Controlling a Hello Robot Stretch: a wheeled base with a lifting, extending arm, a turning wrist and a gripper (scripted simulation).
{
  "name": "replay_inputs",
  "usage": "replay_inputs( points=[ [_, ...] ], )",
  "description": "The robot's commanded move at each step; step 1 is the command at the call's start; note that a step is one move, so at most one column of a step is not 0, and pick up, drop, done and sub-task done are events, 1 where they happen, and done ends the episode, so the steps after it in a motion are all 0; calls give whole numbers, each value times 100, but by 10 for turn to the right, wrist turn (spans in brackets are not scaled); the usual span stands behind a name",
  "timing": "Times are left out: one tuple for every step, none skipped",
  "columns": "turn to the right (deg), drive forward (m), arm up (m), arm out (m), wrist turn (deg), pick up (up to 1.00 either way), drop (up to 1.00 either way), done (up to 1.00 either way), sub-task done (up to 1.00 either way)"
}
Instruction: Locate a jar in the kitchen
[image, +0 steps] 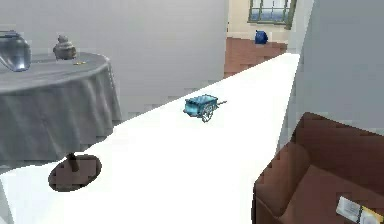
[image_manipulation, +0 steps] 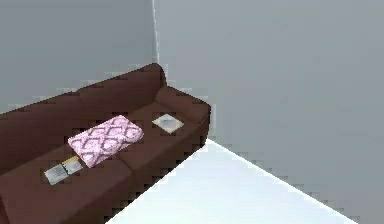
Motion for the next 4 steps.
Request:
replay_inputs(
  points=[
    [-150,0,0,0,0,0,0,0,0],
    [0,75,0,0,0,0,0,0,0],
    [-360,0,0,0,0,0,0,0,0],
    [0,5,0,0,0,0,0,0,0]
  ],
)
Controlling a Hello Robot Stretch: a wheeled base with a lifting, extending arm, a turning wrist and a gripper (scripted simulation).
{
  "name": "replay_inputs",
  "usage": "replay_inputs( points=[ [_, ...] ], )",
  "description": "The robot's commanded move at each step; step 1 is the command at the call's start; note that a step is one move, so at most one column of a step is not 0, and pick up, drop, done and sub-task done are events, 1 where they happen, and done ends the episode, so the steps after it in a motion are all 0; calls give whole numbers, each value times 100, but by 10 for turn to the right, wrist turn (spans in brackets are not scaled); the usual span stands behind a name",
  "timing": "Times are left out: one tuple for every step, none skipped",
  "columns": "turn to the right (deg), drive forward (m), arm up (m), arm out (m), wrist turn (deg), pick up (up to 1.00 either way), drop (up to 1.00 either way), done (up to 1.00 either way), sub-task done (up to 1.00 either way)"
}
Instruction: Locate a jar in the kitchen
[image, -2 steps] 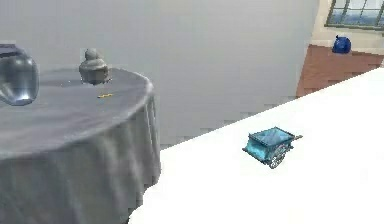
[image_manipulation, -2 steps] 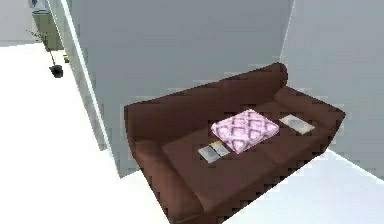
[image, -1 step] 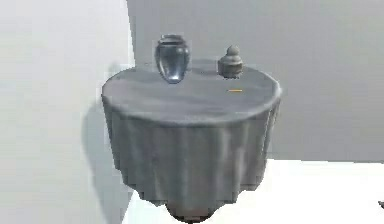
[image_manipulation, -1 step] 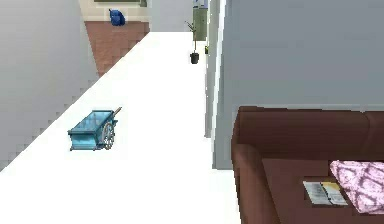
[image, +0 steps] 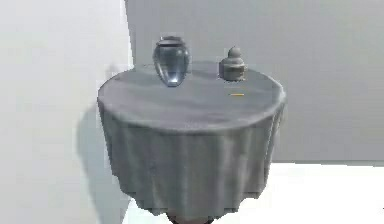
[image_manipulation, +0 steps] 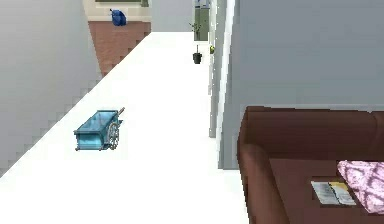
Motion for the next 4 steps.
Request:
replay_inputs(
  points=[
    [450,0,0,0,0,0,0,0,0],
    [0,20,0,0,0,0,0,0,0],
    [360,0,0,0,0,0,0,0,0],
    [0,100,0,0,0,0,0,0,0]
  ],
)
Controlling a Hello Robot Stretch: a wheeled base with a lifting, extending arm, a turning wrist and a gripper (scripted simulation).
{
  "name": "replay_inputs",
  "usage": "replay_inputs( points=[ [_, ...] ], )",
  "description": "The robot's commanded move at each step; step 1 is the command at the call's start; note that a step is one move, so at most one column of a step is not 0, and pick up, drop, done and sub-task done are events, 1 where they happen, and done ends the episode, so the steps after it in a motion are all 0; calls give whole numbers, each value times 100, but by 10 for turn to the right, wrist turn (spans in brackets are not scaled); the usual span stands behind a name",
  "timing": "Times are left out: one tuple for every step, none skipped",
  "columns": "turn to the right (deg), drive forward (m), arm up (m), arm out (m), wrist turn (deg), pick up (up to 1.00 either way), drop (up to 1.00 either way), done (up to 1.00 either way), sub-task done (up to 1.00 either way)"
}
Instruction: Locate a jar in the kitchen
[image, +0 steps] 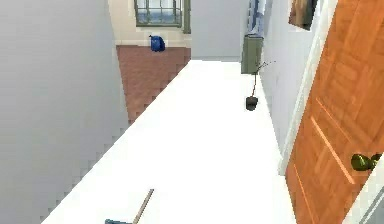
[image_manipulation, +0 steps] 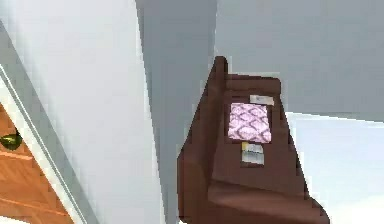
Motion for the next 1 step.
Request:
replay_inputs(
  points=[
    [0,50,0,0,0,0,0,0,0]
  ],
)
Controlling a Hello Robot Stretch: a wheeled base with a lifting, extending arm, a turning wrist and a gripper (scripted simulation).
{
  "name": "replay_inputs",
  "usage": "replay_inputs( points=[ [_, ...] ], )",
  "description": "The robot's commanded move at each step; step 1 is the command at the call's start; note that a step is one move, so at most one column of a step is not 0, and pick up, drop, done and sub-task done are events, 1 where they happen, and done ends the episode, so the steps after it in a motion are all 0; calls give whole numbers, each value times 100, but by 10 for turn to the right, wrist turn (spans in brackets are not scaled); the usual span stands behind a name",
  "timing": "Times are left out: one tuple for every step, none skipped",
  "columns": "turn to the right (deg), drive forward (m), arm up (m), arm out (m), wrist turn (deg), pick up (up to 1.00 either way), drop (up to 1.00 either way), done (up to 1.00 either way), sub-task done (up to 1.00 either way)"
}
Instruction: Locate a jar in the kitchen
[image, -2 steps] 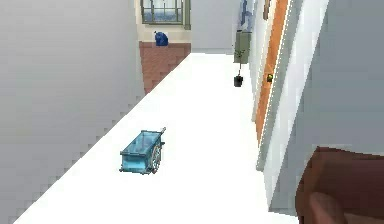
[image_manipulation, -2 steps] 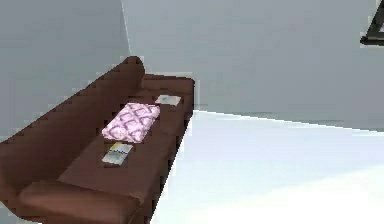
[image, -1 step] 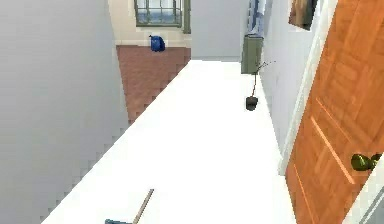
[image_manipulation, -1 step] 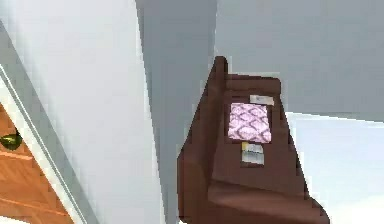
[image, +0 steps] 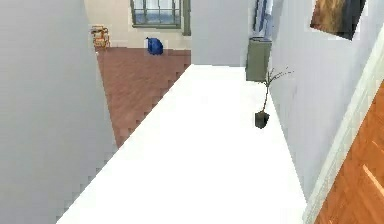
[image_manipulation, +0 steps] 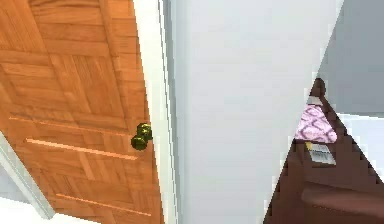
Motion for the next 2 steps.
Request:
replay_inputs(
  points=[
    [120,0,0,0,0,0,0,0,0],
    [0,75,0,0,0,0,0,0,0]
  ],
)
